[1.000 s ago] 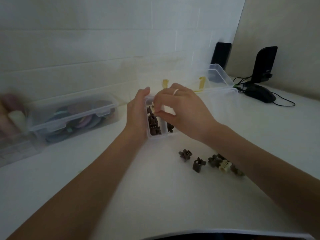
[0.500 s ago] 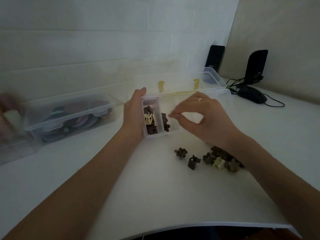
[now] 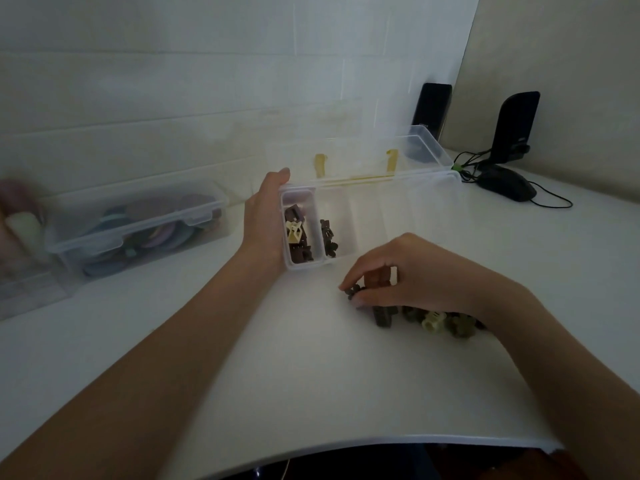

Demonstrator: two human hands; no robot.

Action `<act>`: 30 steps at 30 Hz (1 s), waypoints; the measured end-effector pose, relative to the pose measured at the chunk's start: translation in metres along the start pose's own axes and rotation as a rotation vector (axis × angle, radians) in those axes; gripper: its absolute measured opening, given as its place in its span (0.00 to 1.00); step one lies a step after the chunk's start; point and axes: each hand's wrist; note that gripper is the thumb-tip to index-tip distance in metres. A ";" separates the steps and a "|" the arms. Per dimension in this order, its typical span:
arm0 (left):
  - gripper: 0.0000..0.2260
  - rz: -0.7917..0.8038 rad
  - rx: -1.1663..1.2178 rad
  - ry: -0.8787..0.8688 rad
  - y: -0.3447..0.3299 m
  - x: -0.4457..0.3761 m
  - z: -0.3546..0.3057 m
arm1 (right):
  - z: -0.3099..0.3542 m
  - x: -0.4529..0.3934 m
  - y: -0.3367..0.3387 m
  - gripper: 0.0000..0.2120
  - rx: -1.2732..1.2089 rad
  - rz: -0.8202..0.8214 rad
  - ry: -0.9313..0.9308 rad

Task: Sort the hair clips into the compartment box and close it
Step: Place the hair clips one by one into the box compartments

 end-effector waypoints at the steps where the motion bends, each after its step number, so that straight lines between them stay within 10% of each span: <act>1: 0.21 0.006 -0.006 -0.006 0.001 -0.001 0.001 | 0.000 0.000 -0.001 0.10 -0.033 -0.011 0.012; 8: 0.19 0.032 -0.038 -0.029 0.002 -0.001 0.000 | -0.002 -0.002 0.000 0.06 -0.296 -0.295 0.089; 14: 0.21 0.060 -0.081 -0.029 -0.001 0.000 -0.003 | -0.006 -0.023 -0.009 0.07 0.009 -0.684 0.156; 26: 0.18 0.058 -0.036 0.008 0.000 0.002 0.002 | -0.016 -0.021 -0.023 0.10 0.377 -0.575 0.186; 30: 0.32 0.069 0.015 0.059 -0.002 0.005 -0.002 | -0.012 -0.024 -0.025 0.20 0.514 -0.589 0.100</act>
Point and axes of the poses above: each hand's wrist, its own x-axis away from the middle knuckle, its own y-axis out of the back of the hand, z = x × y, and after that the axes turned 3 degrees about -x, right-handed
